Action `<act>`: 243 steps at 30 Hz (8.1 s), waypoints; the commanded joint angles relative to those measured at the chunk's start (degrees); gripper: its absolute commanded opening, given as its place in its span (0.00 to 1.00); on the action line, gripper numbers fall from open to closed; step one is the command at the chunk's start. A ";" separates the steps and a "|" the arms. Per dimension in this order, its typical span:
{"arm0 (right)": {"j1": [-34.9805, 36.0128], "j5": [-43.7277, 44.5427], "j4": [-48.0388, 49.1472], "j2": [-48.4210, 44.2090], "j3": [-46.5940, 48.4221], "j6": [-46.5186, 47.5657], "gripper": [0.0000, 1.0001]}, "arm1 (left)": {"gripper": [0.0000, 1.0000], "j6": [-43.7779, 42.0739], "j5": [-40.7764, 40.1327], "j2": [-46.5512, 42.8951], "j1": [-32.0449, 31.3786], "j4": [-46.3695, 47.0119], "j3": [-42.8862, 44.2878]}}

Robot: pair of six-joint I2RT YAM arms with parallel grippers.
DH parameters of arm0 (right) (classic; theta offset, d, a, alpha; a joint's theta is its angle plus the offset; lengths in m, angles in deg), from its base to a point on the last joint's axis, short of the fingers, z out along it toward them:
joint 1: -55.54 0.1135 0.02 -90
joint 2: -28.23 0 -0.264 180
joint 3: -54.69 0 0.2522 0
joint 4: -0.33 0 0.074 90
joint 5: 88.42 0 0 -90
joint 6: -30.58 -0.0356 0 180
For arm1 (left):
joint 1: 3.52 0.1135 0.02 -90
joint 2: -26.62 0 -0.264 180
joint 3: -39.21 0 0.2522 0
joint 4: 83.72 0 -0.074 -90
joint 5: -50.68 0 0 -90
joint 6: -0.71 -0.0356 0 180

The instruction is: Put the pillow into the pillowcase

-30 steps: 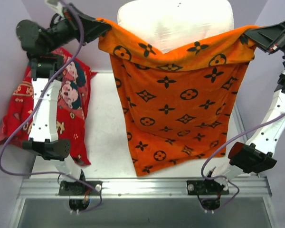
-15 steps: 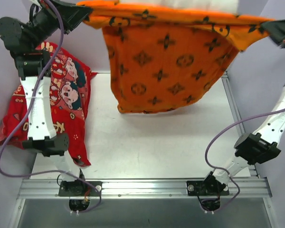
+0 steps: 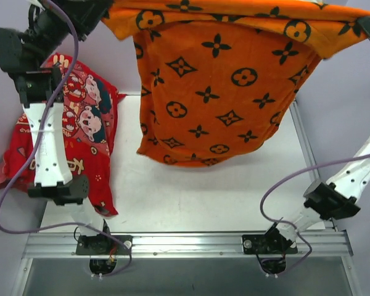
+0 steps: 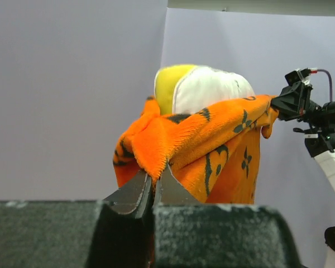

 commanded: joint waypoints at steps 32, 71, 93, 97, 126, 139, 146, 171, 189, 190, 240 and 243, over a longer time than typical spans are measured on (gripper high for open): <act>-12.58 19.36 10.97 -10.37 -13.03 0.20 0.00 | 0.00 10.08 -19.06 -10.95 20.56 16.82 -4.72; 3.42 11.87 -74.88 -15.04 -40.56 97.60 0.77 | 0.97 -23.82 0.73 -6.28 -51.01 -13.22 -45.93; 31.46 46.08 -97.84 7.71 -54.36 124.84 0.38 | 0.47 -59.14 -24.39 12.57 -23.15 -54.10 -55.09; 42.43 35.91 -98.18 11.32 -53.32 122.37 0.37 | 0.50 -61.80 -22.96 24.27 -14.09 -56.82 -27.46; 26.64 50.11 -85.44 18.08 -36.81 108.93 0.89 | 0.97 -95.80 -23.88 -12.89 -62.05 -51.91 -75.56; 29.54 52.13 -84.39 26.51 -38.03 113.41 0.89 | 0.97 -101.36 -26.87 -1.04 -73.48 -38.47 -78.56; 29.54 49.69 -87.55 30.40 -36.61 114.54 0.31 | 0.77 -98.55 -27.66 1.61 -74.19 -37.49 -77.50; -8.93 -4.18 9.37 -19.40 -36.47 7.70 0.00 | 0.00 -58.65 -23.27 -24.06 -45.10 -22.13 -30.89; 5.53 22.07 -15.25 -17.65 -17.25 30.10 0.00 | 0.00 -50.74 -28.10 -23.42 -39.41 -11.16 -28.59; 9.81 24.25 -19.83 -18.46 -22.85 44.27 0.00 | 0.00 -49.69 -28.54 -24.05 -35.73 -9.82 -32.38; 33.74 62.61 -93.18 20.48 -13.48 120.17 0.89 | 0.97 -60.58 -23.71 -12.81 -18.11 -30.38 -64.86; 34.98 60.67 -89.32 16.16 -21.57 119.74 0.89 | 0.98 -60.05 -23.70 -8.59 -19.96 -28.53 -62.31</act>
